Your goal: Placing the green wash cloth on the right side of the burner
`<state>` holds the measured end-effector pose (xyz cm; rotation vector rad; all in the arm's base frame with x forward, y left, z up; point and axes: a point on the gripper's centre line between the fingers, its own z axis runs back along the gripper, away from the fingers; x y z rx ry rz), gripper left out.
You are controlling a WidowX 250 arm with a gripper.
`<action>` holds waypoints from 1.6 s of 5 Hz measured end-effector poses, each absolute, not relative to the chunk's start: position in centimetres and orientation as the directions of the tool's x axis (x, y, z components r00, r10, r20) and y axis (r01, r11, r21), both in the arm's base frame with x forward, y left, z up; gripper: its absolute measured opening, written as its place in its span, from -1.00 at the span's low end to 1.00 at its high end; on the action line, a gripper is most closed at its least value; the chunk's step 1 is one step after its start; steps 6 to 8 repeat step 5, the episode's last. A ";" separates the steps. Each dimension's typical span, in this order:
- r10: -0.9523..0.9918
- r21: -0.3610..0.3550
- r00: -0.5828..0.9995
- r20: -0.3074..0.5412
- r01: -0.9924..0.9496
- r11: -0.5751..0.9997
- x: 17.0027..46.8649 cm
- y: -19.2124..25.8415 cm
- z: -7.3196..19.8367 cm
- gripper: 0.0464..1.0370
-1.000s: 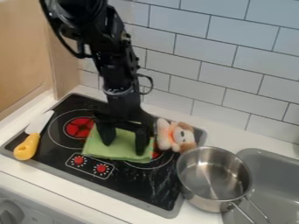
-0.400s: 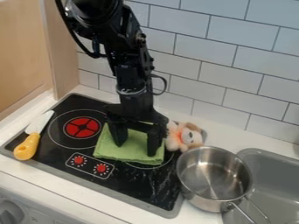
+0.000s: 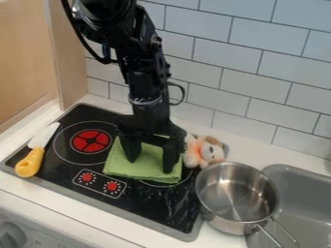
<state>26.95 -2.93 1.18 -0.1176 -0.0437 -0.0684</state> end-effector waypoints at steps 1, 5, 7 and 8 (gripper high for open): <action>-0.058 -0.118 0.995 0.081 0.068 0.991 27.2 -2.9 2.5 0.93; -0.030 -0.084 0.965 0.260 0.054 0.995 27.6 -2.6 9.0 0.93; -0.030 -0.084 0.965 0.260 0.054 0.995 27.6 -2.6 9.0 0.93; -0.030 -0.084 0.965 0.260 0.054 0.995 27.6 -2.6 9.0 0.93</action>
